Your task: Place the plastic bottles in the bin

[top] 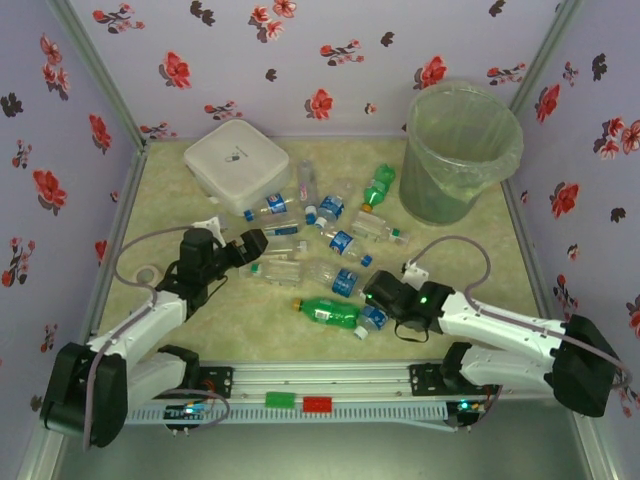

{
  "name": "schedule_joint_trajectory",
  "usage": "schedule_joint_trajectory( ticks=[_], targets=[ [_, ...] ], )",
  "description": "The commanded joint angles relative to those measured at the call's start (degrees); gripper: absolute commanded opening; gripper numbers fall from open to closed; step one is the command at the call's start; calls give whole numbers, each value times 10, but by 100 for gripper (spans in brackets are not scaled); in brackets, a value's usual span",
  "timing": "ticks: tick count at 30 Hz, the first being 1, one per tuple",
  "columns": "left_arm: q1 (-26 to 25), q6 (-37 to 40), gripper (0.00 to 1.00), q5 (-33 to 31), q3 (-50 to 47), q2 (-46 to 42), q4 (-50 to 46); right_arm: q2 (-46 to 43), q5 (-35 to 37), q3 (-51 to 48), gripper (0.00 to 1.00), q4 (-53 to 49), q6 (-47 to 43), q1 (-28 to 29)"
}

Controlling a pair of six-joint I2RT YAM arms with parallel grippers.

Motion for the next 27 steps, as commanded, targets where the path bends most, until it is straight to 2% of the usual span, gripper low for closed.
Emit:
schedule_joint_trajectory(
  ticks=[1, 8, 13, 21, 27],
  targets=[
    [-9, -17, 100, 0, 8, 14, 40, 8, -17, -29, 86, 82, 37, -13],
    [-37, -58, 100, 2, 27, 106, 101, 70, -40, -41, 82, 137, 43, -24],
    [-53, -84, 100, 1, 14, 138, 154, 98, -50, -42, 72, 152, 39, -31],
    [-57, -65, 100, -6, 22, 130, 126, 43, -34, -48, 55, 127, 6, -58],
    [-58, -54, 100, -11, 36, 98, 98, -4, -27, -3, 47, 103, -107, -119]
  ],
)
